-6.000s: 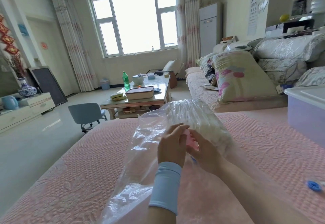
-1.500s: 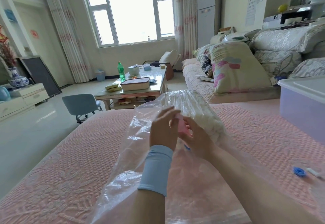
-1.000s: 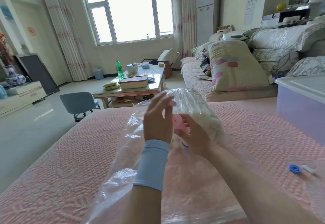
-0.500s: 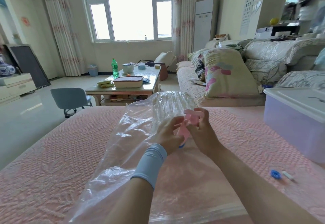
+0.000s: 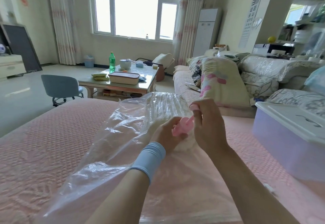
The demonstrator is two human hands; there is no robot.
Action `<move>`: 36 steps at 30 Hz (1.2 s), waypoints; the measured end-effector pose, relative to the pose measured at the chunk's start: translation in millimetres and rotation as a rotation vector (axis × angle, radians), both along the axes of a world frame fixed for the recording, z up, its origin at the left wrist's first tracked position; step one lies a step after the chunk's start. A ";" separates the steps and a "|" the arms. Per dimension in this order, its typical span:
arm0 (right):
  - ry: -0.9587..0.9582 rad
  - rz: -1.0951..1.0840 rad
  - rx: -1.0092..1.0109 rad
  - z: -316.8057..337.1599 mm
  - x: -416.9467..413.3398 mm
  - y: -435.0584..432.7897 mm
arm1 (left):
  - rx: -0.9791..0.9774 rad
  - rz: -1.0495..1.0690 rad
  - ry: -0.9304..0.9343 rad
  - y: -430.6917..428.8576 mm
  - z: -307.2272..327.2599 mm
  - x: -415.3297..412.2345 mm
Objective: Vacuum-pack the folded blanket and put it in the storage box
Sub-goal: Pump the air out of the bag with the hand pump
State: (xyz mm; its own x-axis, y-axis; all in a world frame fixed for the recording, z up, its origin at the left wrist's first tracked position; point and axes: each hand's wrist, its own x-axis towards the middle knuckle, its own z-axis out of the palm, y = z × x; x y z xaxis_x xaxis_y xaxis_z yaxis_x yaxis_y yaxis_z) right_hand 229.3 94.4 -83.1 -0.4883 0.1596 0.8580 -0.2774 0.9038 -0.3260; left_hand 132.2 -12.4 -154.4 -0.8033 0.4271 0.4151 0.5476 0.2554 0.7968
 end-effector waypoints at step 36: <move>0.334 -0.080 0.117 27.7 4.8 -4.2 | -0.049 0.050 -0.102 -7.3 -2.5 5.4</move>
